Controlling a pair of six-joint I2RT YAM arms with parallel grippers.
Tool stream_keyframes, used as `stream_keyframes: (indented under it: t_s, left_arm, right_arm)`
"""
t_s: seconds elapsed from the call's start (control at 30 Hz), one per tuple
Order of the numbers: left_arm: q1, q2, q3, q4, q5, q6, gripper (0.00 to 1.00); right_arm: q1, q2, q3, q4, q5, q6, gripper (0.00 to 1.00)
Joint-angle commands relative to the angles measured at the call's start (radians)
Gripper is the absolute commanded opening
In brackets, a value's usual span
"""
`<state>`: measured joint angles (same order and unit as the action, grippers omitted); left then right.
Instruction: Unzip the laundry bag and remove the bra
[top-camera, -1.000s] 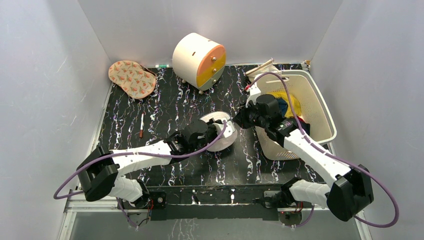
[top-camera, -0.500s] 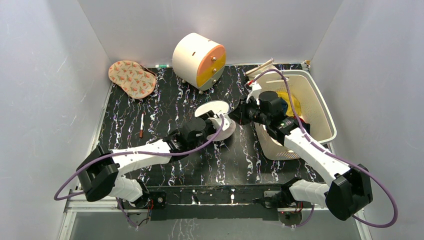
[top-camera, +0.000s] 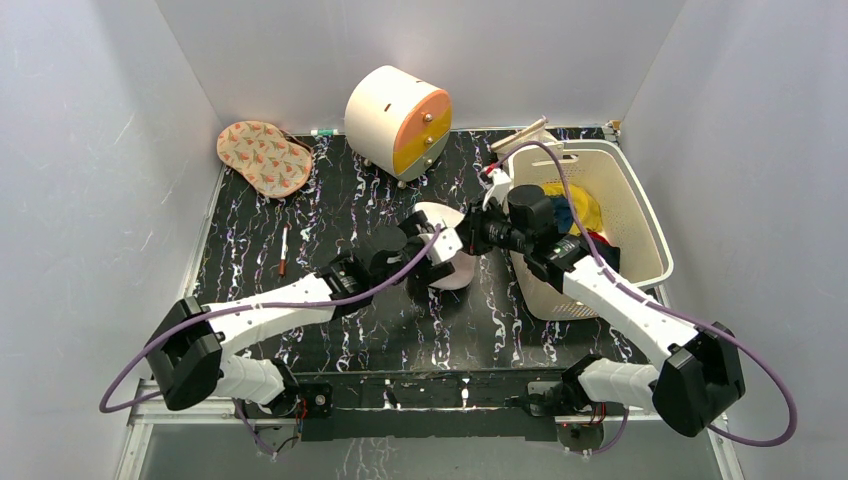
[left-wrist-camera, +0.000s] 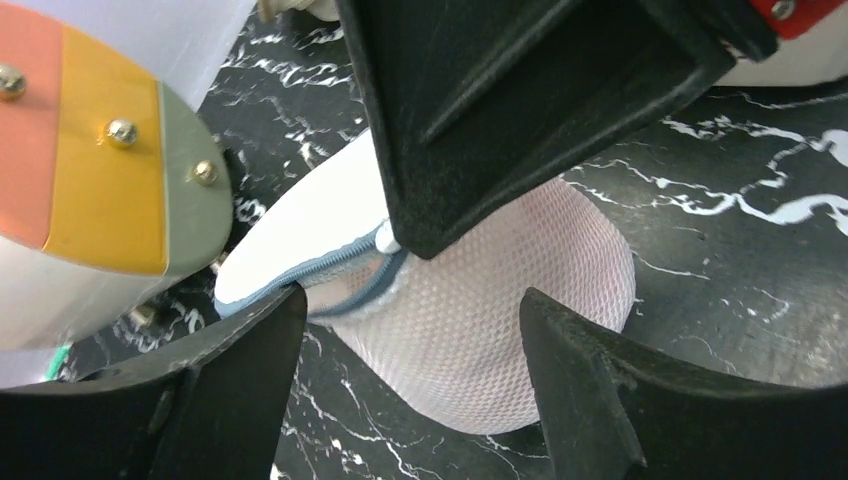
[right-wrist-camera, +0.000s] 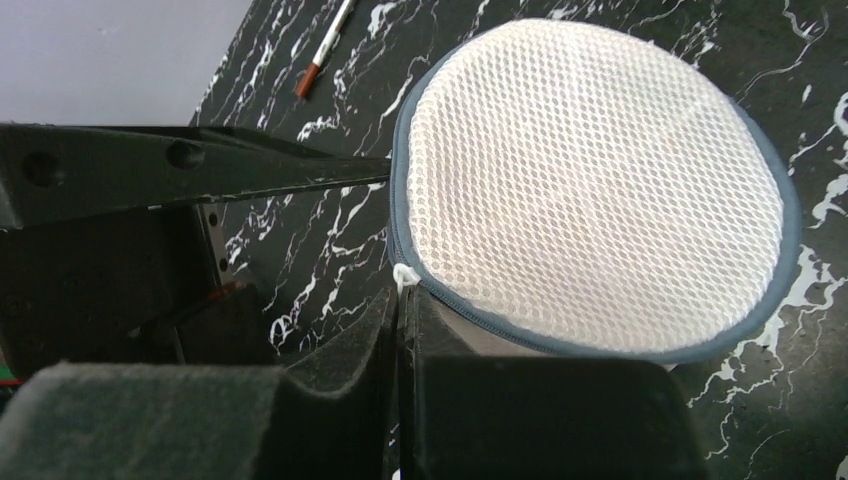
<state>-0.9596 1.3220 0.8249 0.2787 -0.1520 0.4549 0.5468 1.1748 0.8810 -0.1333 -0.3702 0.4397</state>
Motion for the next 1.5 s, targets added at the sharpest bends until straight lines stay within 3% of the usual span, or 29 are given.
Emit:
stream_keyframes:
  t_s: [0.0,0.17,0.4,0.6,0.8,1.0,1.13,1.27,1.3,1.4,1.47]
  left_arm:
    - [0.103,-0.061,0.009,0.005,0.276,-0.025,0.70]
    - [0.130,-0.026,0.037,-0.043,0.386,-0.042,0.44]
    - [0.130,0.000,0.067,-0.091,0.427,-0.040,0.20]
    - [0.130,-0.019,0.054,-0.072,0.352,-0.039,0.00]
    - [0.130,-0.040,0.036,-0.059,0.301,-0.029,0.00]
    - [0.130,-0.035,0.036,-0.059,0.273,-0.021,0.00]
    - [0.130,-0.032,0.039,-0.063,0.257,-0.018,0.00]
    - [0.131,-0.032,0.052,-0.077,0.280,-0.023,0.00]
    - [0.130,-0.031,0.055,-0.082,0.295,-0.028,0.02]
    - [0.129,-0.036,0.061,-0.095,0.332,-0.038,0.28]
    - [0.123,-0.037,0.075,-0.118,0.344,-0.037,0.37]
  right_arm:
    - [0.022,0.015,0.074,0.002,-0.029,-0.030,0.00]
    - [0.027,0.022,0.079,0.000,-0.039,-0.038,0.00]
    - [0.030,0.008,0.065,-0.005,-0.023,-0.042,0.00]
    - [0.027,-0.027,0.029,-0.005,0.109,-0.028,0.00]
    - [-0.018,-0.037,0.015,-0.027,0.188,-0.018,0.00]
    - [-0.127,-0.024,-0.006,-0.035,0.110,-0.010,0.00]
    - [-0.141,-0.031,-0.015,-0.028,0.100,-0.014,0.00]
    - [-0.135,-0.018,-0.002,-0.018,-0.021,-0.028,0.00]
    - [-0.129,-0.017,-0.001,-0.011,-0.037,-0.026,0.00]
    - [-0.104,-0.014,0.006,-0.006,-0.044,-0.020,0.00]
    - [-0.085,-0.014,0.005,0.009,-0.049,-0.008,0.00]
